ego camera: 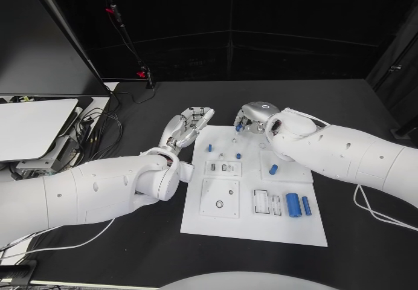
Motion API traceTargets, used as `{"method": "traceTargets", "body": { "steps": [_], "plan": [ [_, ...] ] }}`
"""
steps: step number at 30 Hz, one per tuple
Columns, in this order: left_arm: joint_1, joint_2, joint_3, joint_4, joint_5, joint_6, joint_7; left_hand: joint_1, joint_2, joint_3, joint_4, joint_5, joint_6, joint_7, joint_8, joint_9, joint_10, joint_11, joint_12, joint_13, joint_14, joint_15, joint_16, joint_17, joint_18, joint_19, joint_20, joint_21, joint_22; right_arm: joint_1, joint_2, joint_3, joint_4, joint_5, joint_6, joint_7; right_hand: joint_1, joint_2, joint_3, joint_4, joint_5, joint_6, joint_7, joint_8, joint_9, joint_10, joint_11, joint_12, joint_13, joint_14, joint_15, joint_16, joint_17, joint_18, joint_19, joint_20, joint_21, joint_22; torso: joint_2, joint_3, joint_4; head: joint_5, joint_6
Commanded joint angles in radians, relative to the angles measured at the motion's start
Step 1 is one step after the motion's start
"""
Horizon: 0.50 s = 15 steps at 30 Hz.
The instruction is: Assemble the parts on the task board
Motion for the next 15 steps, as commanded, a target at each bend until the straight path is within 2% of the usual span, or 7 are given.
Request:
{"method": "traceTargets", "body": {
  "steps": [1, 9, 15],
  "plan": [
    [0.001, 0.000, 0.001, 0.002, -0.007, 0.007, 0.278, 0.001, 0.009, -0.007, -0.002, 0.005, 0.008, 0.155, -0.003, -0.001, 0.006, 0.001, -0.003, 0.001, 0.006, -0.001, 0.001, 0.001, 0.019, 0.001, 0.003, 0.004, -0.001, 0.001, 0.007, 0.001, -0.007, -0.004, 0.019, -0.009, 0.003, -0.002, 0.003, 0.006, 0.003, 0.024, 0.032, -0.002, 0.000, 0.003, 0.002, -0.006, -0.001, 0.104, 0.006, 0.006, 0.263, -0.006, 0.001, 0.003, 0.002, 0.064, 0.000, 0.0001, -0.0001, -0.001, -0.001],
    [0.001, -0.001, 0.001, 0.002, -0.007, 0.006, 0.277, 0.001, 0.009, -0.007, -0.002, 0.005, 0.008, 0.155, -0.003, -0.001, 0.006, 0.001, -0.003, 0.001, 0.006, -0.001, 0.001, 0.001, 0.019, 0.001, 0.003, 0.004, -0.001, 0.001, 0.022, 0.001, -0.029, -0.005, 0.017, -0.012, 0.006, -0.003, 0.007, 0.007, 0.003, 0.023, 0.033, -0.005, -0.001, 0.002, 0.004, -0.011, -0.001, 0.104, 0.007, 0.006, 0.263, -0.006, 0.001, 0.005, 0.002, 0.064, 0.000, -0.0005, -0.0009, 0.001, -0.001],
    [0.001, 0.000, 0.001, 0.003, -0.007, 0.006, 0.276, 0.001, 0.011, -0.008, -0.002, 0.006, 0.008, 0.155, -0.004, -0.001, 0.005, 0.001, -0.003, 0.000, 0.006, -0.001, 0.001, 0.001, 0.019, 0.000, 0.003, 0.004, -0.001, 0.000, 0.031, 0.001, -0.041, -0.005, 0.034, -0.023, 0.006, -0.004, 0.008, 0.008, 0.003, 0.022, 0.034, -0.008, -0.002, 0.002, 0.005, -0.014, -0.001, 0.104, 0.008, 0.006, 0.263, -0.006, 0.001, 0.005, 0.001, 0.064, 0.000, -0.0005, -0.0005, 0.001, -0.002]
  ]
}}
